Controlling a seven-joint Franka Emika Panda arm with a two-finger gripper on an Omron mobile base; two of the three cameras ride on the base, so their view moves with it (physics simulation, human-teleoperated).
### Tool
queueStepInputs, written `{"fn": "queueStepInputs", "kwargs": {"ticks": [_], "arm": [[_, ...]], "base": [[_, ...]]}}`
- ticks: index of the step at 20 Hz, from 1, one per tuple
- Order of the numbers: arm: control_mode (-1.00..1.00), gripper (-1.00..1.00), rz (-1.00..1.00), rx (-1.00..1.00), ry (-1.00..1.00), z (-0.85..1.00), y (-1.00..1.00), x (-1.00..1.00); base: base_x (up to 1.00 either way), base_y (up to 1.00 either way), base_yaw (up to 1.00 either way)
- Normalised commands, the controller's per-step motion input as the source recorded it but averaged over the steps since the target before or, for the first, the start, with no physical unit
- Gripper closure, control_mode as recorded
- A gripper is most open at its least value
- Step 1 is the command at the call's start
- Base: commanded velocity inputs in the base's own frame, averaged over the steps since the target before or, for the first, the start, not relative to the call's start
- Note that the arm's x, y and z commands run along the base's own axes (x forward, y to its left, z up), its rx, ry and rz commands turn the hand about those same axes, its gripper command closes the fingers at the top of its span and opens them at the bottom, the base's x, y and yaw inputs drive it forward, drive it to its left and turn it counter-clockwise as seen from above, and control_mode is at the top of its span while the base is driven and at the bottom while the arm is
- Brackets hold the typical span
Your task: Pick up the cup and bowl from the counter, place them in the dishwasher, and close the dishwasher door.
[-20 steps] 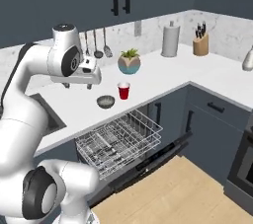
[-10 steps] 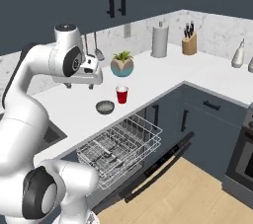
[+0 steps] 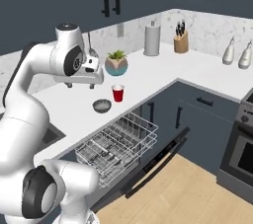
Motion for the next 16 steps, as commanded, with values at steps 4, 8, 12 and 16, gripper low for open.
{"fn": "queueStepInputs", "kwargs": {"ticks": [4,8,12,16], "arm": [[-1.0,-1.0,-0.04,0.0,0.03,0.0,0.08,0.0],[-1.0,-1.0,-0.11,0.0,0.04,-0.01,0.04,0.38],[-1.0,-1.0,-0.18,0.0,0.0,-0.26,-0.3,0.92],[-1.0,-1.0,-0.18,0.02,0.0,-0.5,-0.39,0.99]], "base": [[0.0,0.16,-0.05],[0.0,0.0,0.0],[0.0,0.0,0.0],[0.0,0.0,0.0]]}}
